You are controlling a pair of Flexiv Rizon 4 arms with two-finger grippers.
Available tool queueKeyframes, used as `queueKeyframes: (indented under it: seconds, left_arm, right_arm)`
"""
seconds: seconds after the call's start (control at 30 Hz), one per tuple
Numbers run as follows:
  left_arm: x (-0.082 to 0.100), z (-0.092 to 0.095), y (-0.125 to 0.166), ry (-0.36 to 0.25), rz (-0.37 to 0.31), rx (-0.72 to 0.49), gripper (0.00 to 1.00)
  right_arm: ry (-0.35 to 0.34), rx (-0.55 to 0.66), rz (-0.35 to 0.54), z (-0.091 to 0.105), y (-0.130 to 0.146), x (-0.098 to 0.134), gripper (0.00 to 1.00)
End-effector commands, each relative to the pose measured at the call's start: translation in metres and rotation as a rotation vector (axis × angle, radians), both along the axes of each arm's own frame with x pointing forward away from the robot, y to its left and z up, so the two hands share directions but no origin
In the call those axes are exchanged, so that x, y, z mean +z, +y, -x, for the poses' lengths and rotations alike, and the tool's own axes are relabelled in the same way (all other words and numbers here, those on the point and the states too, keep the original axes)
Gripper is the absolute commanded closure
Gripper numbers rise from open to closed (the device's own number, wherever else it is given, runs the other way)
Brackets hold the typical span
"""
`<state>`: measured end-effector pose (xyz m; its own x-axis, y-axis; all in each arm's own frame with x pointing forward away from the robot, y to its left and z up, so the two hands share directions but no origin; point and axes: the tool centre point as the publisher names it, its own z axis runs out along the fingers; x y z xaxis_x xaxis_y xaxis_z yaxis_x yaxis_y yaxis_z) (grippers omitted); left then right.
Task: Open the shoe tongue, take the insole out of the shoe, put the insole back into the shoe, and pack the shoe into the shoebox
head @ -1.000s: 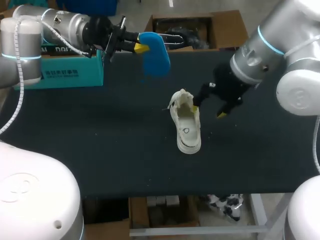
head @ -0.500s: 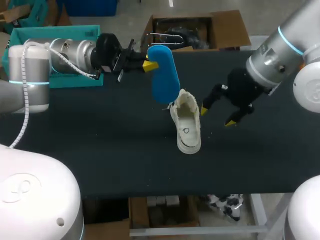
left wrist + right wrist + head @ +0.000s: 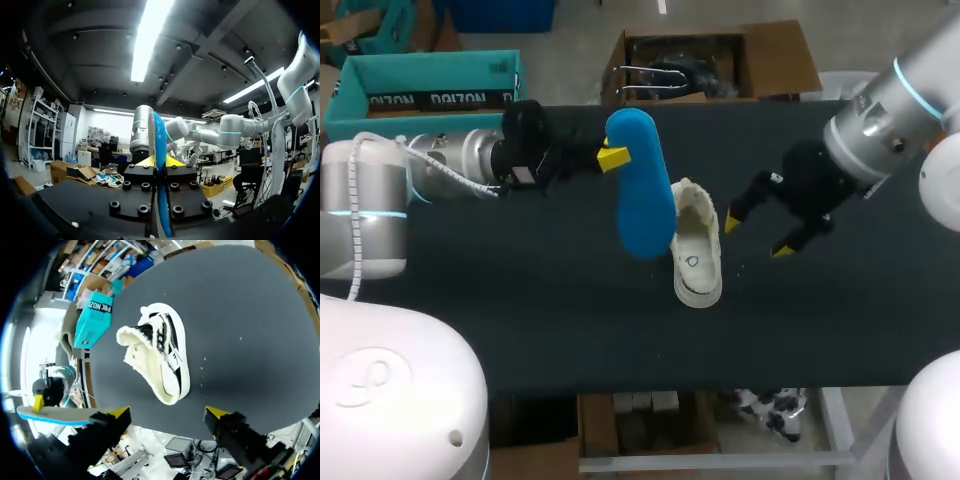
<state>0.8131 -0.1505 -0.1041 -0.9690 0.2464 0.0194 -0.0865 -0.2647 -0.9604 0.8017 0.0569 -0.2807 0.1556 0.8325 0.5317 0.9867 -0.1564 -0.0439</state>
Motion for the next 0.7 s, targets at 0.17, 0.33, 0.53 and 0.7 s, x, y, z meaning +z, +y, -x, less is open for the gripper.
queueKeyframes:
  seconds: [0.17,0.33,0.53,0.7]
  left_arm:
    - [0.002,0.015,-0.009,0.049,-0.04,0.09,1.0]
    - [0.002,0.015,-0.009,0.049,-0.04,0.09,1.0]
    - [0.002,0.015,-0.009,0.049,-0.04,0.09,1.0]
    - [0.002,0.015,-0.009,0.049,-0.04,0.09,1.0]
  right_arm:
    - [0.256,-0.204,-0.137,0.007,-0.013,0.013,0.0]
    - [0.274,-0.24,-0.112,0.014,-0.01,0.019,0.0]
    - [0.274,-0.24,-0.112,0.014,-0.01,0.019,0.0]
    - [0.305,-0.251,-0.134,0.009,-0.008,0.017,0.0]
